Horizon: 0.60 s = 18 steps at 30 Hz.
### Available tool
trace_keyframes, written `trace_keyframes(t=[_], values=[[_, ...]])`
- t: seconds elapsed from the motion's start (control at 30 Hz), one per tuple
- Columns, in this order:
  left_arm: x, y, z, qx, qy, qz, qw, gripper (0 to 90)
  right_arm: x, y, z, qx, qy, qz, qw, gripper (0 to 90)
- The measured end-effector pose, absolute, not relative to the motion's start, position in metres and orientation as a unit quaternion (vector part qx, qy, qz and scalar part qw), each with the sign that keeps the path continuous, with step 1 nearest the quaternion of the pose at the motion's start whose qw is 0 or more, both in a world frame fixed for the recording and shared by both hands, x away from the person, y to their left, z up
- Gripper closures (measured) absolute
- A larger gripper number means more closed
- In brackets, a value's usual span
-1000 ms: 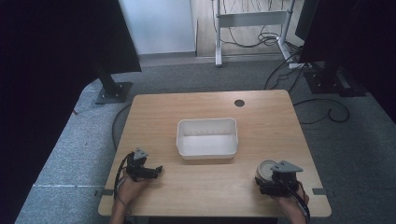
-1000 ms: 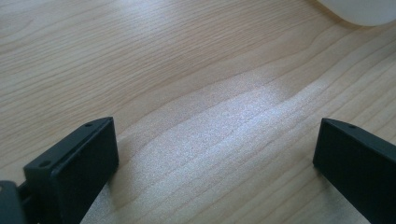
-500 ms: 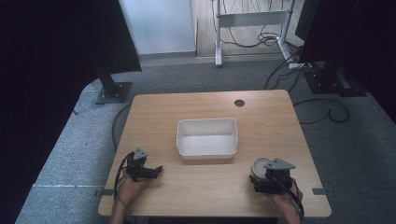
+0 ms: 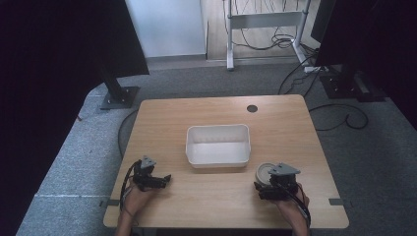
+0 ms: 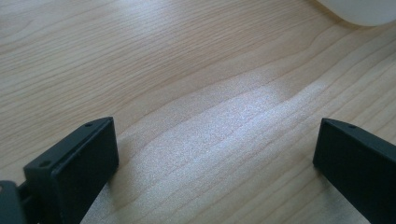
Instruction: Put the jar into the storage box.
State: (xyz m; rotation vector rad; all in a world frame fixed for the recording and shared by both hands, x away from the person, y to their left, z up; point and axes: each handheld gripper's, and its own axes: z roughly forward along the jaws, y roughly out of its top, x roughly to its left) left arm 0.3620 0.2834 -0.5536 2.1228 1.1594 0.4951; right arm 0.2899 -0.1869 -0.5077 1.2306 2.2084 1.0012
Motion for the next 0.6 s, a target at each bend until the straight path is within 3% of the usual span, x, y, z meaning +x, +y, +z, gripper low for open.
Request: trace_keyframes(t=[0.6], values=[[0.362,0.283,-0.554,0.812,0.443,0.189,0.33,0.0,0.299,-0.166,-0.504,0.428,0.8,0.369,0.202,9.4]])
